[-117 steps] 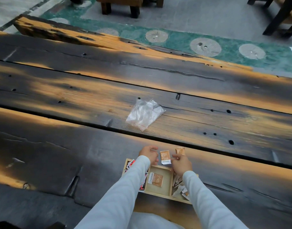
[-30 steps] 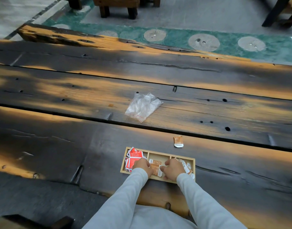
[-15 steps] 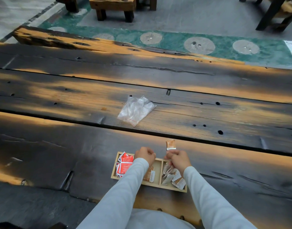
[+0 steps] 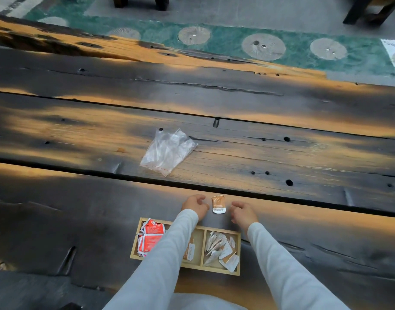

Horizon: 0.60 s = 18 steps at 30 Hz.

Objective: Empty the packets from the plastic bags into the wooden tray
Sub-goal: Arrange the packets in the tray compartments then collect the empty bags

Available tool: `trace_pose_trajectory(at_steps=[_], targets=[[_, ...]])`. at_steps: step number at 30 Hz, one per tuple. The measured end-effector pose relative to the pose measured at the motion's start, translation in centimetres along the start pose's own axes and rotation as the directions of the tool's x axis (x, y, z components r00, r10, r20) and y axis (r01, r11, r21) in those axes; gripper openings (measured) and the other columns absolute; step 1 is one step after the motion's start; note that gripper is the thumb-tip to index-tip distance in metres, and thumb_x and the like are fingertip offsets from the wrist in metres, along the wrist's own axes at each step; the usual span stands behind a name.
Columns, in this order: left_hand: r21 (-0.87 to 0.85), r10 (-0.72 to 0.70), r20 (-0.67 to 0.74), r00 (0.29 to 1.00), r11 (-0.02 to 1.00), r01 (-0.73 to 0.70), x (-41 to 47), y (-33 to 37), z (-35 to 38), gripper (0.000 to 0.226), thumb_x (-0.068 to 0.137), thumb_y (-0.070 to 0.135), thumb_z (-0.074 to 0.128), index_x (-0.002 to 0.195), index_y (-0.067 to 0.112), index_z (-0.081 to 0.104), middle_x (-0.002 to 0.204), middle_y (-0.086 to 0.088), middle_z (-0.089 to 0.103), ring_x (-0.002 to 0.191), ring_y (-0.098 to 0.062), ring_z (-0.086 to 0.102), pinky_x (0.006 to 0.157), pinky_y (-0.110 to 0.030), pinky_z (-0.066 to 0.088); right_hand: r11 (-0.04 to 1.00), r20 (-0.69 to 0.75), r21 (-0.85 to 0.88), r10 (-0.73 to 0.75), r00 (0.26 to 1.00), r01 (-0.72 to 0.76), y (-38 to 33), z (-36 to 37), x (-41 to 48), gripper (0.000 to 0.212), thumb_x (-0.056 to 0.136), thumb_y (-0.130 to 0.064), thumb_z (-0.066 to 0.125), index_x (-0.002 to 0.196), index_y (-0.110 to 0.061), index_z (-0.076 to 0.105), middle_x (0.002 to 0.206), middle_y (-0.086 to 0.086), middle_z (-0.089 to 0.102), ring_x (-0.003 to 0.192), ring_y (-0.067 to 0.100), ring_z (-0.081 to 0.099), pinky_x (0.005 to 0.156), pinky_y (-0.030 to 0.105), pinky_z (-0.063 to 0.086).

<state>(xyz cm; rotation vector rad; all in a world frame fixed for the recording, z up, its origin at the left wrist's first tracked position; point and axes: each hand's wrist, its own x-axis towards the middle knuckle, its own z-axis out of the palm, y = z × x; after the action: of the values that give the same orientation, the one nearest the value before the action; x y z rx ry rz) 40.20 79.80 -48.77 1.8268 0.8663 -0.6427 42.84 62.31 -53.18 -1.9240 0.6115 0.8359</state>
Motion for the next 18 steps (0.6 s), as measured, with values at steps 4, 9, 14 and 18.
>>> trace_pose_trajectory(at_steps=[4, 9, 14, 18], targets=[[-0.026, -0.041, 0.046, 0.998, 0.999, 0.042, 1.3, 0.4, 1.1, 0.048, 0.089, 0.015, 0.063, 0.135, 0.022, 0.055, 0.139, -0.006, 0.059, 0.129, -0.028, 0.052, 0.115, -0.034, 0.036, 1.0, 0.011, 0.003, 0.026, 1.0, -0.026, -0.8, 0.0, 0.4, 0.04, 0.093, -0.02, 0.057, 0.132, -0.021, 0.064, 0.139, 0.008, 0.064, 0.126, 0.03, 0.06, 0.112, 0.047, 0.048], [-0.051, -0.078, 0.087, 0.993, 0.995, 0.083, 2.5, 0.7, 2.4, 0.051, 0.088, 0.011, 0.064, 0.138, 0.018, 0.052, 0.14, -0.006, 0.059, 0.13, -0.025, 0.053, 0.114, -0.032, 0.035, 0.999, 0.072, -0.036, 0.041, 0.997, -0.039, -1.1, 0.2, 0.9, 0.046, 0.092, -0.024, 0.063, 0.138, -0.023, 0.06, 0.139, 0.006, 0.064, 0.124, 0.029, 0.061, 0.111, 0.047, 0.049], [-0.127, -0.118, 0.059, 0.991, 0.984, 0.125, 3.0, 1.4, 3.4, 0.046, 0.091, 0.011, 0.059, 0.136, 0.017, 0.053, 0.137, -0.006, 0.057, 0.128, -0.027, 0.053, 0.11, -0.03, 0.036, 0.996, 0.135, 0.022, 0.088, 0.987, -0.091, -1.2, 1.1, 1.5, 0.053, 0.09, -0.02, 0.069, 0.141, -0.016, 0.056, 0.135, 0.007, 0.064, 0.125, 0.028, 0.059, 0.112, 0.048, 0.047], [-0.174, -0.181, 0.073, 0.981, 0.966, 0.191, 5.8, -1.1, 5.3, 0.037, 0.076, 0.016, 0.067, 0.112, 0.026, 0.064, 0.123, -0.007, 0.067, 0.113, -0.029, 0.063, 0.105, -0.044, 0.049, 0.99, 0.138, 0.107, 0.076, 0.988, -0.091, -1.0, 1.9, 1.4, 0.025, 0.09, -0.006, 0.067, 0.112, -0.016, 0.072, 0.107, 0.006, 0.075, 0.107, 0.025, 0.068, 0.105, 0.045, 0.053]])
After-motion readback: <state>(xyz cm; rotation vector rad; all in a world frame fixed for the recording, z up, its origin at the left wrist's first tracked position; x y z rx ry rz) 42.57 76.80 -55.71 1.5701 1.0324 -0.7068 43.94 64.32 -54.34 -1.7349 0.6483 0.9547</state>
